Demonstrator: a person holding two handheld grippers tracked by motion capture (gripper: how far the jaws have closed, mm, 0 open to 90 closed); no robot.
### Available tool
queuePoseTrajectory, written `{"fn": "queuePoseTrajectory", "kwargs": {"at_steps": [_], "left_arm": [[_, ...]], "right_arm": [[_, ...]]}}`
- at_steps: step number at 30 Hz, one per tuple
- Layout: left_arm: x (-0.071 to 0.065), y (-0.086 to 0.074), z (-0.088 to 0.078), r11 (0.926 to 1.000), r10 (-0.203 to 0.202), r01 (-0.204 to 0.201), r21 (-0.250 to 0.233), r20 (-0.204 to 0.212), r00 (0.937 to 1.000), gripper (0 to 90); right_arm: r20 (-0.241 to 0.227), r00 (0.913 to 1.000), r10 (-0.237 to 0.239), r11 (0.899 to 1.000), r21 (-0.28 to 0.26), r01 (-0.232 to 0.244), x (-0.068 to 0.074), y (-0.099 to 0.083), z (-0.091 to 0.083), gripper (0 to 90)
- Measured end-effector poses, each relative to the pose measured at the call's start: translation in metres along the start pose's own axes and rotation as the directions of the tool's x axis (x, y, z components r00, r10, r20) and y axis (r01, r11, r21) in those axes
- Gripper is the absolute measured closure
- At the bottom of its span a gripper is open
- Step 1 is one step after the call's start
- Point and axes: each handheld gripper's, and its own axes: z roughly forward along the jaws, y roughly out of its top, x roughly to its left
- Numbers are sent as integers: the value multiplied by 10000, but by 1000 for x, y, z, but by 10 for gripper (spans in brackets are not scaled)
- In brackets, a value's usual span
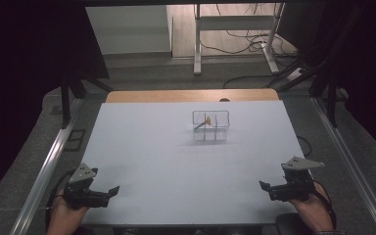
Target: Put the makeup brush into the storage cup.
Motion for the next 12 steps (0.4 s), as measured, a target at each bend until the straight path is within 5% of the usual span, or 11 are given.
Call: {"fn": "queuePoseTrajectory", "kwargs": {"at_steps": [12], "left_arm": [[1,-3,-1,9999,-87,88,84,-8,10000,1]], "right_arm": [[77,9999,136,9994,330,-138,-5,-7,1,0]]}}
